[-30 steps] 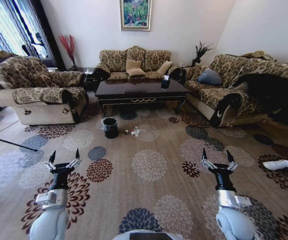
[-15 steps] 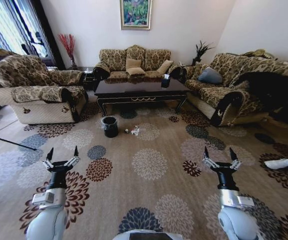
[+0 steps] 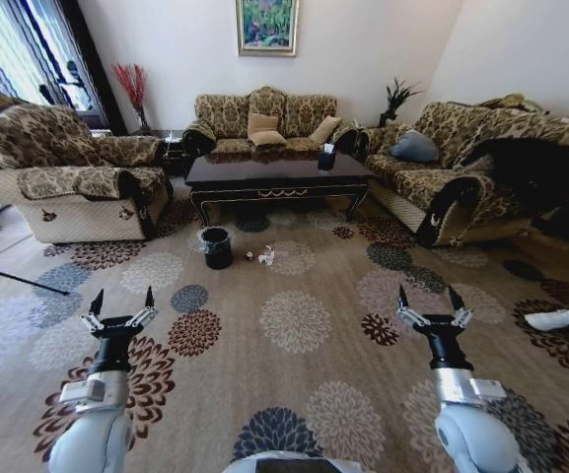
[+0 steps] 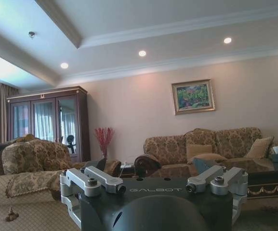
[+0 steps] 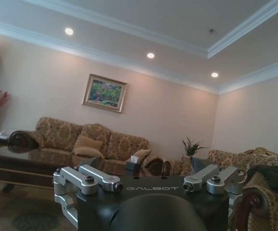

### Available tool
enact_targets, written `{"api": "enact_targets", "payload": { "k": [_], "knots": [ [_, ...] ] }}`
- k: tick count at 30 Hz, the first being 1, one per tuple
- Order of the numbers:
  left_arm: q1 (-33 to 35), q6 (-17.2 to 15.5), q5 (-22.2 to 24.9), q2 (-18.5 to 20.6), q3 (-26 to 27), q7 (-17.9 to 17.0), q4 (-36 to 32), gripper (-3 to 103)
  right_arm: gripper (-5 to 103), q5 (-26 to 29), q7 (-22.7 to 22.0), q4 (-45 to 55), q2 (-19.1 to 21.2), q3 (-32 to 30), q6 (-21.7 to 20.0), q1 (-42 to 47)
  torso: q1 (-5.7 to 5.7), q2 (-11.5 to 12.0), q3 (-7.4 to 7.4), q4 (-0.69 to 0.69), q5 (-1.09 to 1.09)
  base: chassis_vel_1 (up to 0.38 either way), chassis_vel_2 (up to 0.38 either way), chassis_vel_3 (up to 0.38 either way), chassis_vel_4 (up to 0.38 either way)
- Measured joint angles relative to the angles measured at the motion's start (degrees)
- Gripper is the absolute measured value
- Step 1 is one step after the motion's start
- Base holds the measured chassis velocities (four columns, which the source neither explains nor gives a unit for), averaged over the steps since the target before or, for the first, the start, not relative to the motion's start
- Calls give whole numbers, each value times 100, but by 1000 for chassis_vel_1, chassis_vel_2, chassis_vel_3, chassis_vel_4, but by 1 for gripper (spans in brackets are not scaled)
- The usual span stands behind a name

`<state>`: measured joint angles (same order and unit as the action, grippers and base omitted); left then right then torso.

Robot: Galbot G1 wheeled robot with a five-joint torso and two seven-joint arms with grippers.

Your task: Move to the front of the table and pick up the trash from the floor, then place it into the trash bin.

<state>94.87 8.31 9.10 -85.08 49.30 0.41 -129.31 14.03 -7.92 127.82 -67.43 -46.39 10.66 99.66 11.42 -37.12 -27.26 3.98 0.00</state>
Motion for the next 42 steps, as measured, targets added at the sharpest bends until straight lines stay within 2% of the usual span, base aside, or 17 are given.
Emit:
{"api": "enact_targets", "payload": {
  "k": [6, 16, 17, 21, 26, 31, 35, 40, 42],
  "knots": [
    [19, 8, -17, -15, -4, 12, -10, 100, 100, 371, 296, 59, 241, -44, -241, 138, -60, 151, 92, 0, 0, 0, 0, 0, 0],
    [48, 89, -80, -20, -18, 88, 70, 100, 100, 286, 504, -20, 196, 46, -135, 128, -158, 389, 232, 0, 1, 0, 0, 0, 0],
    [52, 97, -41, -22, -36, 92, 87, 100, 100, 281, 504, -29, 190, 56, -124, 123, -169, 420, 251, 0, 1, 0, 0, 0, 0],
    [50, -60, 690, -10, -146, 29, 118, 100, 100, 348, 465, -37, 197, 71, -93, 100, -217, 534, 318, 0, 0, 0, 0, 0, 0],
    [-40, -127, 1137, 55, -124, 7, 127, 100, 100, 495, 326, -49, 223, 75, -80, 52, -262, 656, 394, 0, 0, 0, 0, 0, 0],
    [-98, 43, 1378, 62, -134, 31, 68, 100, 100, 722, 151, -62, 243, 105, -92, -9, -305, 769, 465, 0, 0, 0, 0, 0, 0],
    [-89, 35, 1564, 44, -210, 22, 40, 100, 100, 878, 7, -59, 267, 173, -146, -53, -336, 852, 517, 0, 1, 0, 0, 0, 0],
    [-85, 30, 1462, 35, -237, 15, 125, 100, 100, 875, -10, -89, 271, 206, -138, -96, -380, 967, 588, 0, 0, 0, 0, 0, 0],
    [-75, 26, 1388, 22, -253, 18, 127, 100, 100, 877, 17, -148, 252, 204, 50, -126, -402, 1029, 628, 0, 0, 0, 0, 0, 0]
  ]
}}
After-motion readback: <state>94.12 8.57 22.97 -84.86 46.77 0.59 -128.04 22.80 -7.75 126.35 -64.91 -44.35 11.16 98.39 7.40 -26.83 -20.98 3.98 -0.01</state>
